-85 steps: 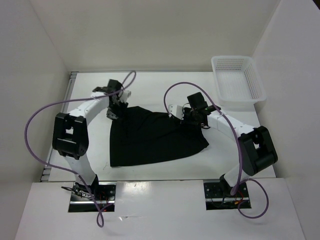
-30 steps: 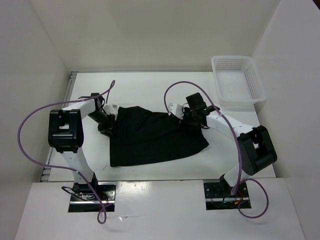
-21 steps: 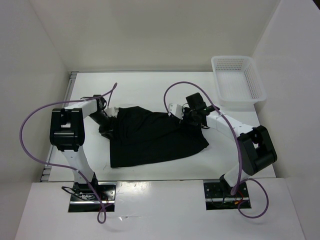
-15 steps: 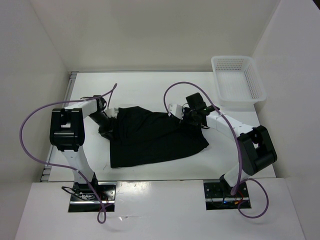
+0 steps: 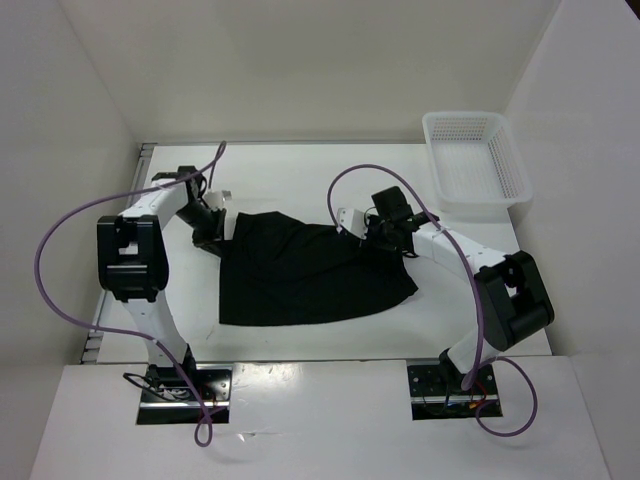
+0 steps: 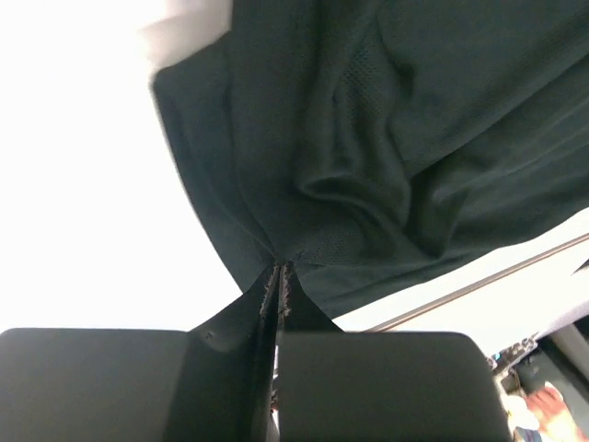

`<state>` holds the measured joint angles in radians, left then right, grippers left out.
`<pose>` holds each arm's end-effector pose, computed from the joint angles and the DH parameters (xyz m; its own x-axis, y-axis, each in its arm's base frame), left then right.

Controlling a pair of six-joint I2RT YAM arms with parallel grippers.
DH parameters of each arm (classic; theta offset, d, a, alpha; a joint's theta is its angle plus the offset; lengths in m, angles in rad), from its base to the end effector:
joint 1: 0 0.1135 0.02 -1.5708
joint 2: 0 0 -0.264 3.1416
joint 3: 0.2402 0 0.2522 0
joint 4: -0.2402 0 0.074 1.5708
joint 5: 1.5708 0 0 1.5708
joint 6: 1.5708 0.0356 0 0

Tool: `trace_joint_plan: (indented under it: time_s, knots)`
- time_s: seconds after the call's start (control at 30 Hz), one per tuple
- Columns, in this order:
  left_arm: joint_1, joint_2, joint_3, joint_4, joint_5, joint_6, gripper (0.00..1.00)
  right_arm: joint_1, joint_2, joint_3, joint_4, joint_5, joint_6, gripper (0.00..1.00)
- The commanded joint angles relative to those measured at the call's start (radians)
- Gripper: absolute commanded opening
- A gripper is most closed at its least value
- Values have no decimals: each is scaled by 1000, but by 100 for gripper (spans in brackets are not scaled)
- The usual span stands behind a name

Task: Fold and stack the shorts
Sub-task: Fold the shorts

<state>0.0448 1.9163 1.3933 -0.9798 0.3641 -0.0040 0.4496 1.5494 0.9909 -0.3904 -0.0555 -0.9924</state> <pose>0.3591 0.0034 0.1845 -0.9966 -0.0484 -0.0665 -0.0217 0.9344 -0.3556 0.2853 0.1399 0.2095 -0.0125 -0.9343 -0.3562 -0.8661 0.1882 -0.4632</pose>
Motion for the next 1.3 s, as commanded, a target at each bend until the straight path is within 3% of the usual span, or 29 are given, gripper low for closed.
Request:
trace_joint_plan:
  time_s: [0.0, 0.13, 0.4, 0.47, 0.73, 1.27]
  knots:
    - [23, -22, 67, -80, -2, 4, 0, 11, -31, -6, 51, 19, -3, 0]
    - [33, -69, 52, -103, 0, 4, 0, -28, -52, 3, 51, 5, -25, 0]
    - [13, -79, -97, -71, -31, 4, 17, -8, -71, -38, 81, -35, -51, 0]
    - [13, -79, -97, -62, -7, 4, 30, -8, -83, -47, 81, -35, -51, 0]
    - [13, -69, -118, -25, -11, 4, 40, 1, -101, -72, 81, -44, -51, 0]
    - [13, 44, -74, 27, -14, 4, 43, 1, -72, -81, 71, -26, -60, 0]
